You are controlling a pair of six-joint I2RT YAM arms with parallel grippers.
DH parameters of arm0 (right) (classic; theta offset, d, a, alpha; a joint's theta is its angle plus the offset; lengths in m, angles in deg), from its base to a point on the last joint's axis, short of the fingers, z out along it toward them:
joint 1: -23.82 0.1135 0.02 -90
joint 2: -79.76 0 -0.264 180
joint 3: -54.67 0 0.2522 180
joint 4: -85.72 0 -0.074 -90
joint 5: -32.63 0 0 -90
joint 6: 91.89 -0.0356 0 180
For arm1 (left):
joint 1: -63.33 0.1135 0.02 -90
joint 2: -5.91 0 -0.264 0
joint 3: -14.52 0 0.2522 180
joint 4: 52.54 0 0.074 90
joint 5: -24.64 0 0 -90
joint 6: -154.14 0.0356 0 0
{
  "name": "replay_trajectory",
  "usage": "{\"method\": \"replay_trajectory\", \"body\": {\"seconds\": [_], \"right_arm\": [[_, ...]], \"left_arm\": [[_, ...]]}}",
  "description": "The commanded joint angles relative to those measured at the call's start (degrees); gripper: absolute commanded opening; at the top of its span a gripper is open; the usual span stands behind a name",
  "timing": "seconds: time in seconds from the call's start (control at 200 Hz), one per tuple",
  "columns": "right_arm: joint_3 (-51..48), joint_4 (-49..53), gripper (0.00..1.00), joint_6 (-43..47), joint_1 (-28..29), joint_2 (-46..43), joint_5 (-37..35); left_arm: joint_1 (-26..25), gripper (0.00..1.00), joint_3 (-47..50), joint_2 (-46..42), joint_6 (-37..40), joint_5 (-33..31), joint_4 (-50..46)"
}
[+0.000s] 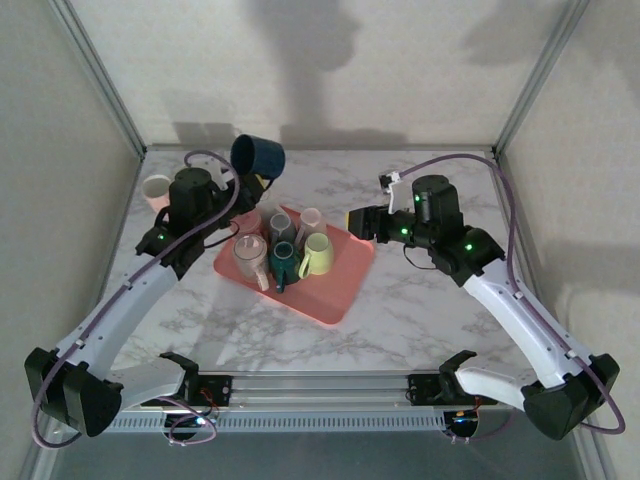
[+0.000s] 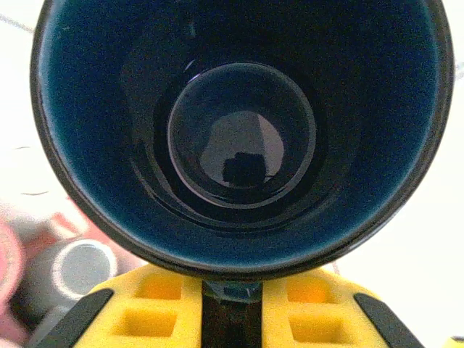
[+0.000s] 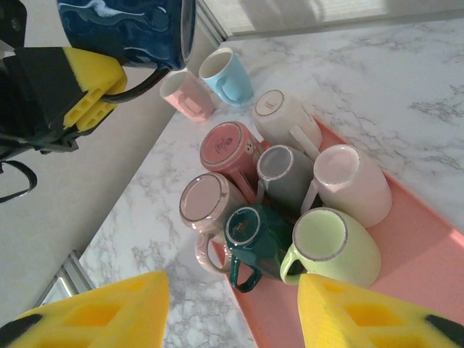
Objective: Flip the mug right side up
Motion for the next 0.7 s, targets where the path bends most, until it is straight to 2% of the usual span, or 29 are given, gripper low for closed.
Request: {"method": "replay_trajectory", "body": {"seconds": [0.0, 0.255, 0.696], "right_arm": [[2.7, 1.7, 0.51, 1.0, -0.3, 0.7, 0.1], [4.9, 4.1, 0.52, 1.7, -0.3, 3.4, 0.5], [5.2, 5.2, 0.52, 1.9, -0.3, 3.9, -0.4]], "left_arm": [[2.9, 0.0, -6.6, 0.9, 2.3, -5.1, -3.6], [6.8, 0.0, -15.9, 11.3, 10.9, -12.4, -13.2], [8.2, 0.0, -28.5, 29.5, 16.7, -18.4, -19.0]]}}
